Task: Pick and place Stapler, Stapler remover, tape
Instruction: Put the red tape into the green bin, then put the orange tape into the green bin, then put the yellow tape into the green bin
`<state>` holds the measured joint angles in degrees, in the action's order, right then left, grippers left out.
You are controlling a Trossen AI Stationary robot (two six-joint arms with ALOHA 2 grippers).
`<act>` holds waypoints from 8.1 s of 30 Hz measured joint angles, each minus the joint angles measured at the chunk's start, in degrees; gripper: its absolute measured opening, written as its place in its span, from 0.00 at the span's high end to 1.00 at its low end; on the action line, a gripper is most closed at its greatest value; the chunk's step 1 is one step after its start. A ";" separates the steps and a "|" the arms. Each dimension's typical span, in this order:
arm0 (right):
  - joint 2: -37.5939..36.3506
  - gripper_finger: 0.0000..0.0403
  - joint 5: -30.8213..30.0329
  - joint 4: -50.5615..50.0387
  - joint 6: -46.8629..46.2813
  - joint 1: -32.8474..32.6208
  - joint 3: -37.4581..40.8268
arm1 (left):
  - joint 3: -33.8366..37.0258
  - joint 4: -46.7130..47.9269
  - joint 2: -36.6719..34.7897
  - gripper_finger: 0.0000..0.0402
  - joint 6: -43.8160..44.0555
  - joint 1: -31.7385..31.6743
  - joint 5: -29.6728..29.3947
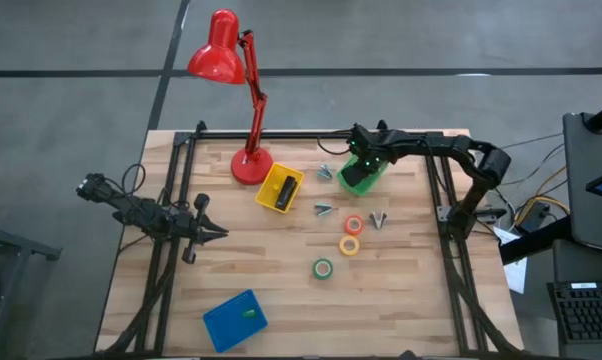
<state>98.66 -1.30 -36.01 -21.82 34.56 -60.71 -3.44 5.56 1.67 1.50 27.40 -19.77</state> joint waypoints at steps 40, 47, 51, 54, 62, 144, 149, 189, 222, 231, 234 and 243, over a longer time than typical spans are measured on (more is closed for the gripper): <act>-8.70 0.58 0.11 -7.26 -1.37 -18.73 -3.34 | -0.02 0.00 0.00 0.91 0.00 0.00 0.00; -8.03 0.61 0.47 -7.19 -14.24 -28.04 -2.80 | -0.02 0.00 -0.02 0.91 0.01 -0.01 0.00; -7.72 0.63 0.31 -7.15 -26.44 -31.11 -2.80 | -0.02 0.00 -0.02 0.91 0.01 -0.01 0.00; -7.27 0.64 -0.16 -7.08 -31.21 -32.70 -2.71 | -0.02 0.00 -0.01 0.91 0.02 0.00 0.00; -3.25 0.67 -0.35 -7.23 -34.33 -34.24 -2.03 | -0.02 0.00 0.00 0.91 0.01 -0.02 0.00; 5.55 0.87 -5.65 -22.10 -0.66 -5.14 -17.85 | -0.02 -0.02 0.02 0.91 0.02 -0.02 0.00; 5.55 0.87 -4.18 -18.41 0.44 -3.22 -15.37 | -0.02 -0.02 0.04 0.91 0.02 -0.01 0.00; 5.54 0.87 -3.21 -7.89 -0.54 -1.28 -9.18 | -0.02 -0.02 0.04 0.91 0.02 -0.01 -0.01; 5.69 0.79 -4.21 -9.41 -1.30 -1.15 -7.73 | -0.02 -0.02 0.03 0.91 0.02 -0.01 -0.01; 5.43 0.66 -6.23 -8.95 -0.73 -1.31 -8.69 | -0.02 -0.02 0.04 0.91 0.01 -0.01 -0.01; 4.92 0.64 -6.25 -10.73 -0.71 -1.86 -9.19 | -0.02 -0.02 0.04 0.91 0.01 -0.01 0.00; -0.09 0.63 -6.37 -11.93 -0.71 -4.58 -9.35 | -0.02 -0.02 0.04 0.91 0.02 0.00 -0.02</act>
<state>98.56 -7.67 -47.93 -22.52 29.98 -70.06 -3.46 5.54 1.72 1.52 27.40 -19.79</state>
